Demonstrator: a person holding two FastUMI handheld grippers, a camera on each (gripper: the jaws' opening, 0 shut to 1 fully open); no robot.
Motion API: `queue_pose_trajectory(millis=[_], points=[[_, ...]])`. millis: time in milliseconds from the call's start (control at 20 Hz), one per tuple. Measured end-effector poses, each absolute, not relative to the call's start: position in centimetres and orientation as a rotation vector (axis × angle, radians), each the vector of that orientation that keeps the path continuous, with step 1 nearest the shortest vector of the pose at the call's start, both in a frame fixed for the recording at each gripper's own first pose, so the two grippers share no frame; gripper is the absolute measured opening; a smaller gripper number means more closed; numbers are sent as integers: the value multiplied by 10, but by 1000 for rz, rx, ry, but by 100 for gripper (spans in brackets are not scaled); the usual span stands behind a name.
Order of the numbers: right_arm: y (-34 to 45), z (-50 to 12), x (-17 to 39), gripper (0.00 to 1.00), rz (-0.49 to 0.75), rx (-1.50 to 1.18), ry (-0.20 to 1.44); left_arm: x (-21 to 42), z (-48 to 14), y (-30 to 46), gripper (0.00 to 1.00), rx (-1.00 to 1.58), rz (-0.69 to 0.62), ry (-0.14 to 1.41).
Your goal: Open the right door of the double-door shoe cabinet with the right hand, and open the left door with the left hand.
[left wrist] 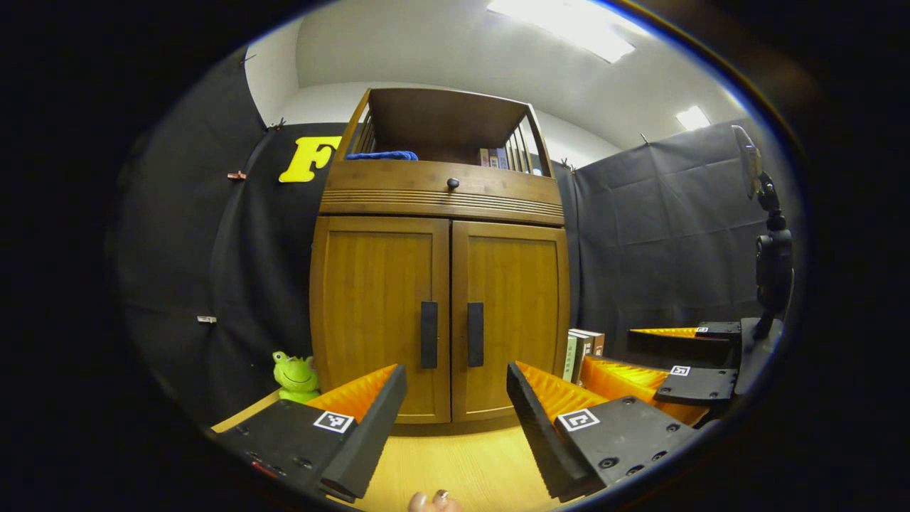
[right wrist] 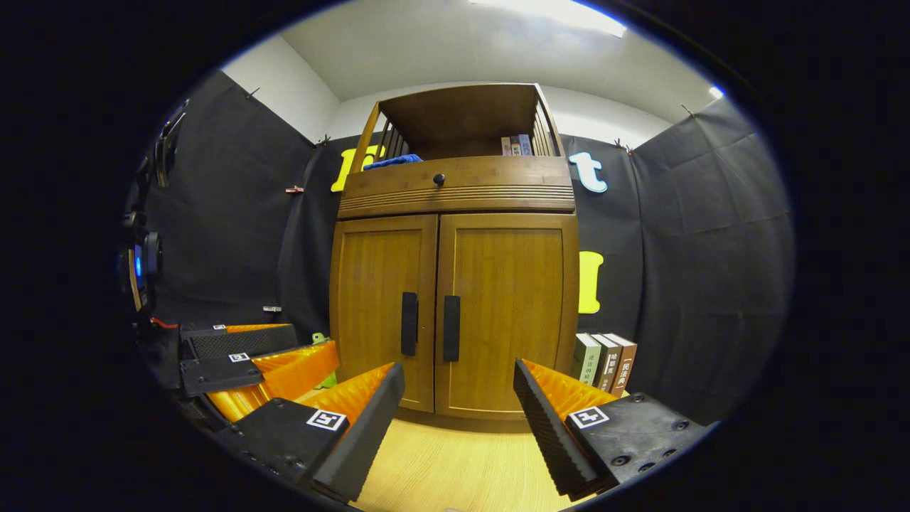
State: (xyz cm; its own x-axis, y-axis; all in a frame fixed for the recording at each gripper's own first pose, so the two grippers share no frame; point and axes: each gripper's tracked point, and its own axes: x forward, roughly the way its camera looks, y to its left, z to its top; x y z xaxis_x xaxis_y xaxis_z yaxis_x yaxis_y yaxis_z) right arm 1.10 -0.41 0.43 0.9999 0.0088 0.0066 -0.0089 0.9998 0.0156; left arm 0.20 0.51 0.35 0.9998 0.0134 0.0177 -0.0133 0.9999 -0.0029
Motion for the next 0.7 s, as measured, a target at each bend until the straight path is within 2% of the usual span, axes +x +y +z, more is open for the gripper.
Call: queue_pose_trajectory(millis=[150,700], points=[[0,4,14,97,22,23,-8,2,-1,10,95,28,49,0],[4,-5,29,98,32,3,16,8,-1,17,95,-10,34,-6]])
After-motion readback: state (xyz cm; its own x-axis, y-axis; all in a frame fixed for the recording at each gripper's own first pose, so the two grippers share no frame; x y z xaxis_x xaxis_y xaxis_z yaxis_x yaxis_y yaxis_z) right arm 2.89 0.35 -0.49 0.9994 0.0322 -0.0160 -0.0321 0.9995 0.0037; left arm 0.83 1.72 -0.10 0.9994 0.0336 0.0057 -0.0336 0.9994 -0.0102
